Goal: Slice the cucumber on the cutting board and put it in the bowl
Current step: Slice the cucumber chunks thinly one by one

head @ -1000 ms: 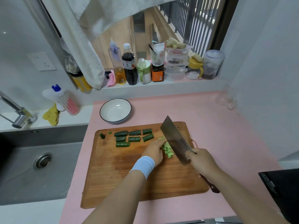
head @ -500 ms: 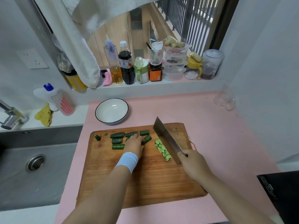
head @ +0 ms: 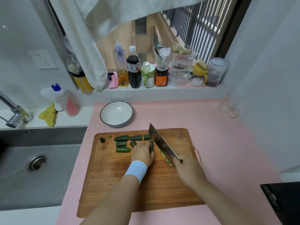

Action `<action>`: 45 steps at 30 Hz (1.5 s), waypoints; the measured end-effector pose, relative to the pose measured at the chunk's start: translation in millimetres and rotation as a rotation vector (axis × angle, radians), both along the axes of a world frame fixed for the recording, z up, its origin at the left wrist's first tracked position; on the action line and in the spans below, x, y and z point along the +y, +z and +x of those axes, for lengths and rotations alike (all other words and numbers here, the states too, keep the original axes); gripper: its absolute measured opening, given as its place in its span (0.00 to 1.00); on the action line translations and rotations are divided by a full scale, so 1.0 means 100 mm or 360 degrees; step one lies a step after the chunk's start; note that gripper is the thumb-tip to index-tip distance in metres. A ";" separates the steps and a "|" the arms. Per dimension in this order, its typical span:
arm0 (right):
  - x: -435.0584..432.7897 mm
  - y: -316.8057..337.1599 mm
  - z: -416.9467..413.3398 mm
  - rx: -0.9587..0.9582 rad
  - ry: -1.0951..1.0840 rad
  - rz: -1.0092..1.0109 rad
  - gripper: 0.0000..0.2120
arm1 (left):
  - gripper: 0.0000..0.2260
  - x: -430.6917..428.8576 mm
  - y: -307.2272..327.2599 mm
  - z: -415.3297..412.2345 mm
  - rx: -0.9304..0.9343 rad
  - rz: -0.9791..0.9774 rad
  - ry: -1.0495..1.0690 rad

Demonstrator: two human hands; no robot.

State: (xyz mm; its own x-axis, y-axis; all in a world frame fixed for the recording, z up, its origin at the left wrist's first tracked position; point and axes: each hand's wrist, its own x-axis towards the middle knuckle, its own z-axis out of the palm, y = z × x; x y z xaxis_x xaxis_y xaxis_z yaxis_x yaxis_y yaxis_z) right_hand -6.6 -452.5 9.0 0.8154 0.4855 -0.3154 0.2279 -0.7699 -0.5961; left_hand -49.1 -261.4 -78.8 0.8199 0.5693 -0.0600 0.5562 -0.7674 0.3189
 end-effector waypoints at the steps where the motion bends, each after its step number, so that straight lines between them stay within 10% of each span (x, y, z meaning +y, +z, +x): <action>1: -0.01 0.00 -0.01 -0.0028 -0.0002 -0.0007 0.19 | 0.13 -0.01 0.01 0.03 -0.0022 -0.0078 0.0053; 11: -0.17 -0.09 0.11 -0.0133 -0.0074 -0.0059 0.14 | 0.10 -0.09 0.00 0.13 -0.0186 -0.0475 0.0377; 45: 0.26 -0.41 -0.70 -0.0398 0.0759 -0.0222 0.18 | 0.08 -0.17 -0.53 -1.35 -0.0910 -0.0030 0.0108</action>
